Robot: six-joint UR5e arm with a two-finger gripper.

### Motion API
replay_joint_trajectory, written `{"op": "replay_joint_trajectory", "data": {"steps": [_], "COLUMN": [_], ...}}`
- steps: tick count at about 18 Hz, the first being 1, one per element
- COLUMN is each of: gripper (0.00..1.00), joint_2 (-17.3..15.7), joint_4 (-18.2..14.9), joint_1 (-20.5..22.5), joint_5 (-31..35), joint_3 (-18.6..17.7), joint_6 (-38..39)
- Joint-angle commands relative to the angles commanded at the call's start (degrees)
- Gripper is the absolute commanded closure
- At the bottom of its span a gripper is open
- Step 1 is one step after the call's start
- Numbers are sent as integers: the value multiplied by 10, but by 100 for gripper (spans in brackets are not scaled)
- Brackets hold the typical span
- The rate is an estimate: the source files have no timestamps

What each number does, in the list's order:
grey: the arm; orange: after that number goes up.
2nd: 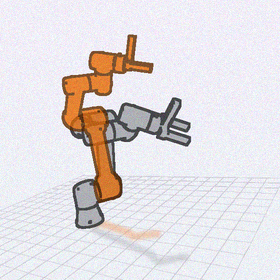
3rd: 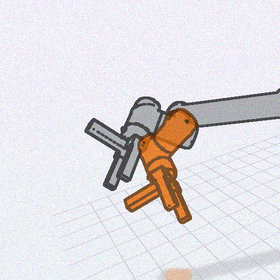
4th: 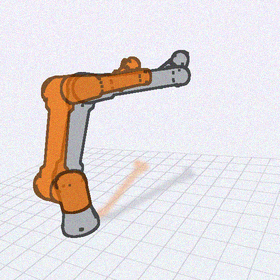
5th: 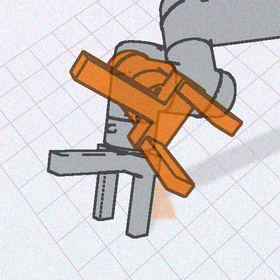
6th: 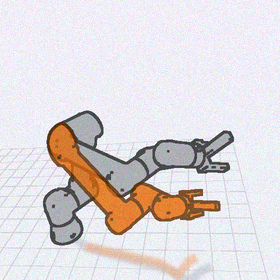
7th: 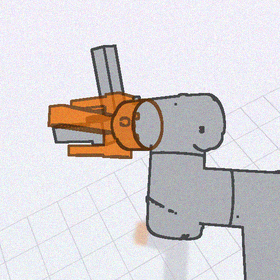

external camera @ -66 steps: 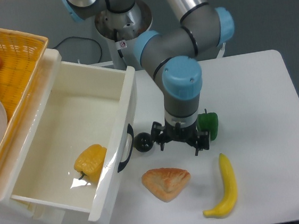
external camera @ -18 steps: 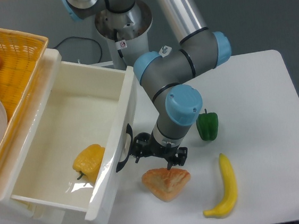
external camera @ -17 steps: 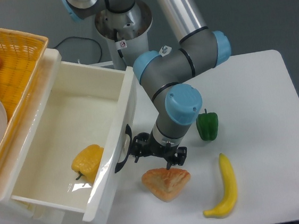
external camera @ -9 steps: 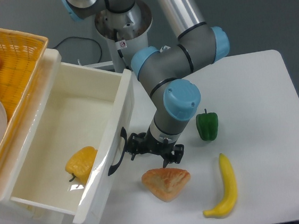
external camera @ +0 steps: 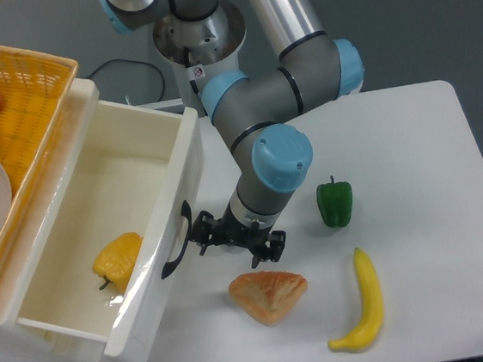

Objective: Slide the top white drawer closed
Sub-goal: 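Push the white drawer front into the cabinet with the gripper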

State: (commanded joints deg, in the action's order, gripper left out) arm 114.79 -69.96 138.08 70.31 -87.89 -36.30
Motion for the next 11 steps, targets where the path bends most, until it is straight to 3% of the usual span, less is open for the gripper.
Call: {"op": "replay_joint_trajectory", "data": {"steps": [11], "gripper": [0], "joint_2": [-10], "joint_4": [-13], "joint_1": [-26], "joint_5": [0], "joint_3": [0], "joint_6": [8]}}
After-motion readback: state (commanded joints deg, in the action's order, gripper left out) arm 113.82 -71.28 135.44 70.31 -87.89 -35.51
